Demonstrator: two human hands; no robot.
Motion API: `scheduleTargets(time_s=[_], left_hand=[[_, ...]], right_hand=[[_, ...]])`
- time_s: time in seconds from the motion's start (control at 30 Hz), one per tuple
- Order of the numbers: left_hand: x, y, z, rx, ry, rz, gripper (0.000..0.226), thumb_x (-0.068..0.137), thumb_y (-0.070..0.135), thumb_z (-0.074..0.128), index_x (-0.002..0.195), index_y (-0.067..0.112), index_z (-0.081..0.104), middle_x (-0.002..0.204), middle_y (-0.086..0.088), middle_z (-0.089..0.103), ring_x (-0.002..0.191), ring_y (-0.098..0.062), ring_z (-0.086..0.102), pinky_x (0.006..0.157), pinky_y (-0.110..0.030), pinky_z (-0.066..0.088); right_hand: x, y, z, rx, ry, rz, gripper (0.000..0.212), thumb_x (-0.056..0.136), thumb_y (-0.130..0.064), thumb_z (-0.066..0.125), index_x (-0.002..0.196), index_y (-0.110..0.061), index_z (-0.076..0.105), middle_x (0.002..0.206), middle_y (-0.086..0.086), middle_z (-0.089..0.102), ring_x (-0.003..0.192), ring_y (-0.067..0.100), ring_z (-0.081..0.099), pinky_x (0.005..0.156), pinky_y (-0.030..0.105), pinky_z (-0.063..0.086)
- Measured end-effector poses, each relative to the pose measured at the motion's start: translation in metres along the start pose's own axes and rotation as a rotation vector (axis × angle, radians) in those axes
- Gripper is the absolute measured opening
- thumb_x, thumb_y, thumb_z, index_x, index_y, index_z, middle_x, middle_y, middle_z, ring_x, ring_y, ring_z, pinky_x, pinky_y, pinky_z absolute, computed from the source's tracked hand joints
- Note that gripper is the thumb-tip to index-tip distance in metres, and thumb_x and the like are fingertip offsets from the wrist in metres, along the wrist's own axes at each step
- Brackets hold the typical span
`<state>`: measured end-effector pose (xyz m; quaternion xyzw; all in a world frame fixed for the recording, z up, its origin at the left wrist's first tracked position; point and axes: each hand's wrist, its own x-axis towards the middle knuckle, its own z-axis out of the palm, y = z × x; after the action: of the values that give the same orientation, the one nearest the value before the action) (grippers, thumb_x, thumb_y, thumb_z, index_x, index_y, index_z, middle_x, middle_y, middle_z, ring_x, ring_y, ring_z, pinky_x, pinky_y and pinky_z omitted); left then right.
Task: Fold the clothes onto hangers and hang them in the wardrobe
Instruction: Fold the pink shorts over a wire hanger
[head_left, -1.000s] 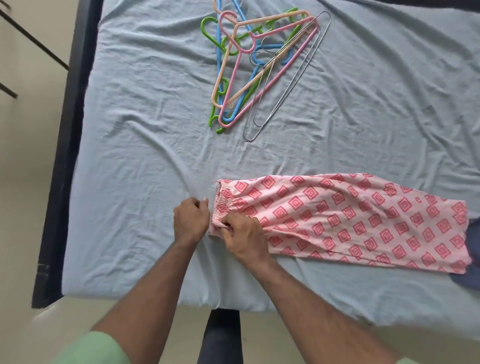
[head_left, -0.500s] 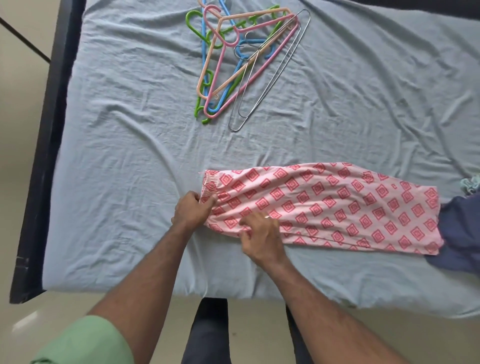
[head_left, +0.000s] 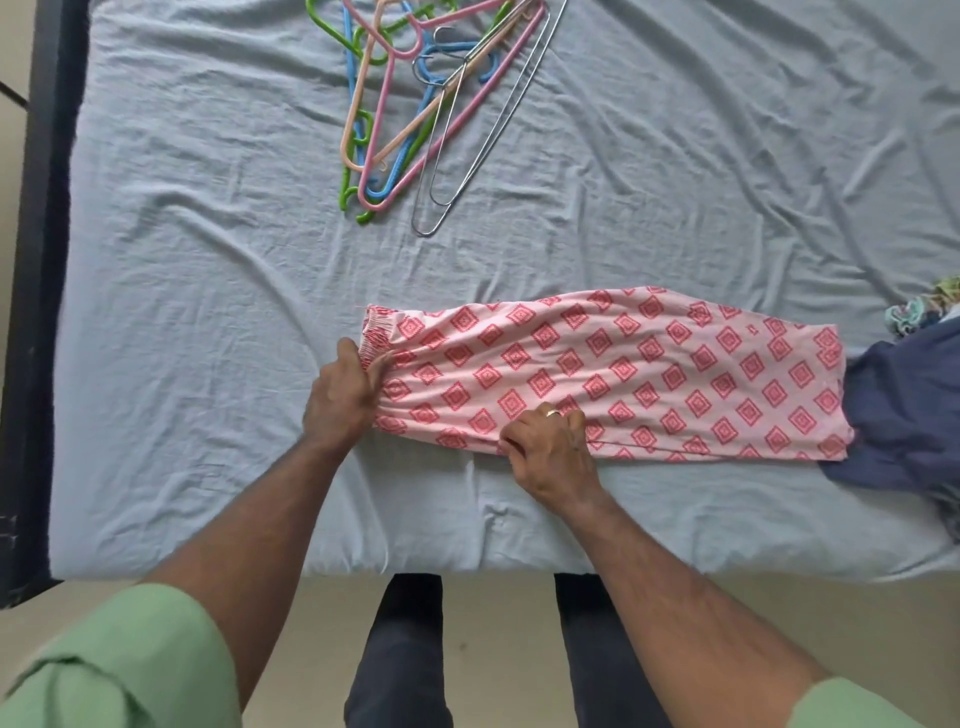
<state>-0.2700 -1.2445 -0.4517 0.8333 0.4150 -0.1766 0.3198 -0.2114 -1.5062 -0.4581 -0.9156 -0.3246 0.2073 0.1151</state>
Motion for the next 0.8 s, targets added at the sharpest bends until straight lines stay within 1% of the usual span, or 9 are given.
scheduleTargets(time_s=[0.1,0.2,0.3,0.37,0.47,0.53,0.6,0.7,0.8], left_hand=[[-0.003,0.000,0.003,0.052,-0.030,-0.042,0.039,0.103,0.048,0.047,0.107,0.010,0.038,0.108,-0.028,0.060,0.100,-0.049,0.058,0.072,-0.046,0.040],[-0.007,0.003,0.007,0.085,0.043,-0.075,0.036,0.099,0.041,0.059,0.112,0.009,0.046,0.113,-0.023,0.060,0.105,-0.045,0.059,0.081,-0.051,0.047],[-0.013,0.005,0.008,0.141,0.182,-0.052,0.038,0.090,0.032,0.071,0.113,0.010,0.052,0.114,-0.019,0.058,0.111,-0.041,0.056,0.089,-0.054,0.046],[-0.017,0.008,0.009,0.176,0.228,-0.045,0.037,0.087,0.029,0.073,0.112,0.010,0.053,0.113,-0.018,0.059,0.110,-0.041,0.056,0.089,-0.055,0.045],[-0.023,0.009,0.012,0.168,0.172,-0.078,0.038,0.088,0.031,0.073,0.113,0.010,0.054,0.115,-0.017,0.058,0.111,-0.040,0.057,0.089,-0.054,0.047],[-0.026,0.005,0.015,0.155,0.114,-0.111,0.044,0.088,0.034,0.074,0.117,0.011,0.052,0.119,-0.017,0.056,0.116,-0.038,0.054,0.091,-0.054,0.046],[-0.028,0.002,0.016,0.110,0.093,-0.135,0.045,0.088,0.035,0.075,0.118,0.010,0.053,0.119,-0.017,0.057,0.116,-0.038,0.054,0.091,-0.052,0.047],[-0.025,0.001,0.014,0.036,0.067,-0.163,0.041,0.088,0.031,0.076,0.115,0.009,0.055,0.115,-0.016,0.062,0.109,-0.038,0.059,0.083,-0.043,0.046],[-0.019,0.000,0.010,0.072,0.033,-0.173,0.040,0.088,0.033,0.077,0.111,0.011,0.054,0.113,-0.016,0.064,0.106,-0.038,0.061,0.080,-0.041,0.046]], right_hand=[[-0.008,0.003,0.004,-0.054,-0.024,-0.081,0.012,0.085,-0.022,0.075,0.073,-0.021,0.071,0.073,-0.005,0.065,0.073,0.021,0.056,0.076,0.042,0.040],[-0.008,0.006,0.002,-0.061,-0.055,-0.049,0.012,0.090,-0.025,0.069,0.079,-0.022,0.073,0.077,-0.005,0.066,0.078,0.022,0.057,0.078,0.041,0.037],[-0.009,0.006,-0.001,-0.046,-0.215,-0.059,0.018,0.098,-0.033,0.058,0.100,-0.025,0.074,0.099,-0.007,0.069,0.099,0.020,0.057,0.093,0.047,0.034],[-0.008,0.008,-0.004,0.040,-0.217,-0.009,0.018,0.097,-0.034,0.060,0.102,-0.024,0.074,0.100,-0.007,0.070,0.099,0.018,0.057,0.100,0.048,0.034],[-0.006,0.020,-0.008,0.153,-0.047,0.148,0.012,0.085,-0.029,0.072,0.095,-0.023,0.070,0.094,-0.007,0.068,0.092,0.018,0.057,0.091,0.044,0.039],[-0.007,0.028,-0.012,0.110,-0.129,0.203,0.024,0.080,-0.028,0.075,0.102,-0.027,0.066,0.103,-0.007,0.063,0.101,0.017,0.054,0.091,0.043,0.036],[-0.005,0.034,-0.017,0.014,-0.246,0.195,0.028,0.084,-0.020,0.069,0.111,-0.029,0.066,0.112,-0.007,0.061,0.112,0.018,0.052,0.095,0.045,0.034],[-0.001,0.040,-0.023,-0.011,-0.264,0.192,0.025,0.092,-0.016,0.062,0.111,-0.029,0.072,0.108,-0.008,0.066,0.109,0.018,0.055,0.095,0.045,0.032],[0.003,0.038,-0.027,-0.043,-0.335,0.182,0.021,0.088,-0.018,0.063,0.101,-0.029,0.075,0.103,-0.008,0.067,0.104,0.018,0.056,0.099,0.047,0.030]])
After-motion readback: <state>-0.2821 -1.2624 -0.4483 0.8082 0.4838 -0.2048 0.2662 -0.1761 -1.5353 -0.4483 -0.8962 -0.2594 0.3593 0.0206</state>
